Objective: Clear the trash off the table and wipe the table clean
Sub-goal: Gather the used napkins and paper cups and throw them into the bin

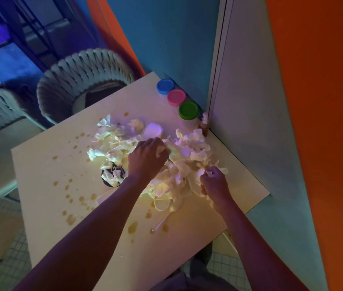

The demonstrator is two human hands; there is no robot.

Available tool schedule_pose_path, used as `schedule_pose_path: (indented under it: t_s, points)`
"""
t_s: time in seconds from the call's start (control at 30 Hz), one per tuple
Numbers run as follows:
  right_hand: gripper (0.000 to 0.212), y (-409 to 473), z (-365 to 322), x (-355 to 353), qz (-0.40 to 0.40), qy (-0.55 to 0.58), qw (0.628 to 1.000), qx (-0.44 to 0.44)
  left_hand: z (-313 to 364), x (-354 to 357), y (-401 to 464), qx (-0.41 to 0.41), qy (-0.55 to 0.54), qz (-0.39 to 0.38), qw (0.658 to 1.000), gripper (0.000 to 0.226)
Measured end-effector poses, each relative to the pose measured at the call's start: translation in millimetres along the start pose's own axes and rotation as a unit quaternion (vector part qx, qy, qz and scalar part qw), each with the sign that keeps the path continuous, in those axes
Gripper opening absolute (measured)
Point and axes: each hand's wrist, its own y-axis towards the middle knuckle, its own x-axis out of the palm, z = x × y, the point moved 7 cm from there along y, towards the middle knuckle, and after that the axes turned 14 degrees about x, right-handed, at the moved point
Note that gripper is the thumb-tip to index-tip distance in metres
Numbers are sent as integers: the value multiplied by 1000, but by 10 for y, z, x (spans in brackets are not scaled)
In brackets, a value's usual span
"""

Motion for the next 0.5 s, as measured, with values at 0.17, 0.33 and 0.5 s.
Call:
schedule_pose_path:
  t_s: [0.17,0.33,0.5]
  points:
    - [15,-60,-52,109,-28,5,1000,-5,-137,-122,-41,-65,-50,16,997,24]
    - [10,-165,-107,248,-53,-42,997,-23,-230,-242,-133,-99,-88,31,991,18]
    - [11,-291,-221,491,-57,-163,980,-99,-328,-424,-333,-99,-124,76,984,56]
